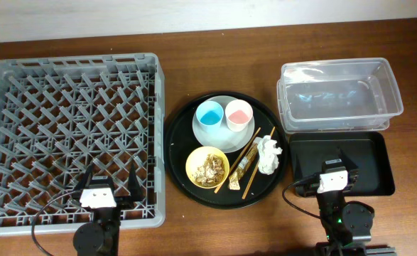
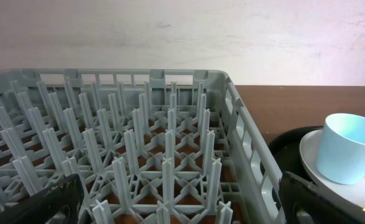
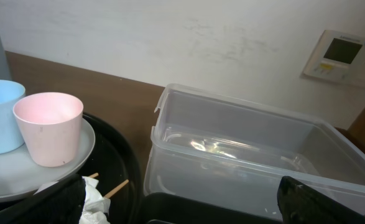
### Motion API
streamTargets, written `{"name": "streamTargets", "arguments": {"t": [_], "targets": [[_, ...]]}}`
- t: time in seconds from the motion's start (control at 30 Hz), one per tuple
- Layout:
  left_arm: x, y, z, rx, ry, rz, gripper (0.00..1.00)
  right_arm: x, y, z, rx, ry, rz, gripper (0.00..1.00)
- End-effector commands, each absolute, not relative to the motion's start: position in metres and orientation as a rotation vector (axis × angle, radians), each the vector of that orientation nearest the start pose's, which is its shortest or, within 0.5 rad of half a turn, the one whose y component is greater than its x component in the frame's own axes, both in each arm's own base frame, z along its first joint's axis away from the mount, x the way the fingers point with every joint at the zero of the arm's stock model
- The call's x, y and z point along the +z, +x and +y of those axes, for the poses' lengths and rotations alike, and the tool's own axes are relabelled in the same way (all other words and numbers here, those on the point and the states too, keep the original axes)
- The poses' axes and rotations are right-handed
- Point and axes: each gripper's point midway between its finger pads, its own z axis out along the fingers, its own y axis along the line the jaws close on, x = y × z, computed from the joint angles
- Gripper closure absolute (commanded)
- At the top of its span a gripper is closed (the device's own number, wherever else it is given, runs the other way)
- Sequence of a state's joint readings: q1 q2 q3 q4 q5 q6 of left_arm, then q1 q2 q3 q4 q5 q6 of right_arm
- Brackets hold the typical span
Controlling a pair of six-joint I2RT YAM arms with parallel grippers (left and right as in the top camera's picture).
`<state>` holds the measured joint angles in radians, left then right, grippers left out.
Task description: Sort waste into correct bins and load items into the dishwasher rack
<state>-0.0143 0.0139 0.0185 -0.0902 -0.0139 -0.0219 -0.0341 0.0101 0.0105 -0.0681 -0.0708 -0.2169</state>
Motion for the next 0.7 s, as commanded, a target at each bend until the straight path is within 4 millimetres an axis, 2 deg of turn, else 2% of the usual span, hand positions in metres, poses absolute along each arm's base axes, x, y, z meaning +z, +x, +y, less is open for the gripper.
{"name": "streamTargets", "arguments": {"t": [0.0, 0.47, 0.53, 0.57, 0.67], "targets": [[0.155, 0.246, -0.004, -0.016, 0.008, 1.660, 0.01, 0.157, 0.246, 0.001, -0.141, -0.194, 1.633, 0.01], [0.155, 0.246, -0.004, -0.016, 0.008, 1.660, 0.01, 0.158, 0.246, 0.005, -0.117, -0.197, 1.630, 0.01], [0.155, 0.246, -0.004, -0.016, 0.008, 1.660, 0.01, 0.165, 0.246, 0.014, -0.003, -0.162, 1.602, 0.01], [0.155, 0.246, -0.004, -0.016, 0.008, 1.660, 0.01, 0.176, 0.245, 0.023, 0.099, -0.137, 1.563, 0.01], [0.155, 0.246, -0.004, -0.016, 0.008, 1.660, 0.01, 0.199, 0.242, 0.030, 0.236, -0.070, 1.492, 0.01]]}}
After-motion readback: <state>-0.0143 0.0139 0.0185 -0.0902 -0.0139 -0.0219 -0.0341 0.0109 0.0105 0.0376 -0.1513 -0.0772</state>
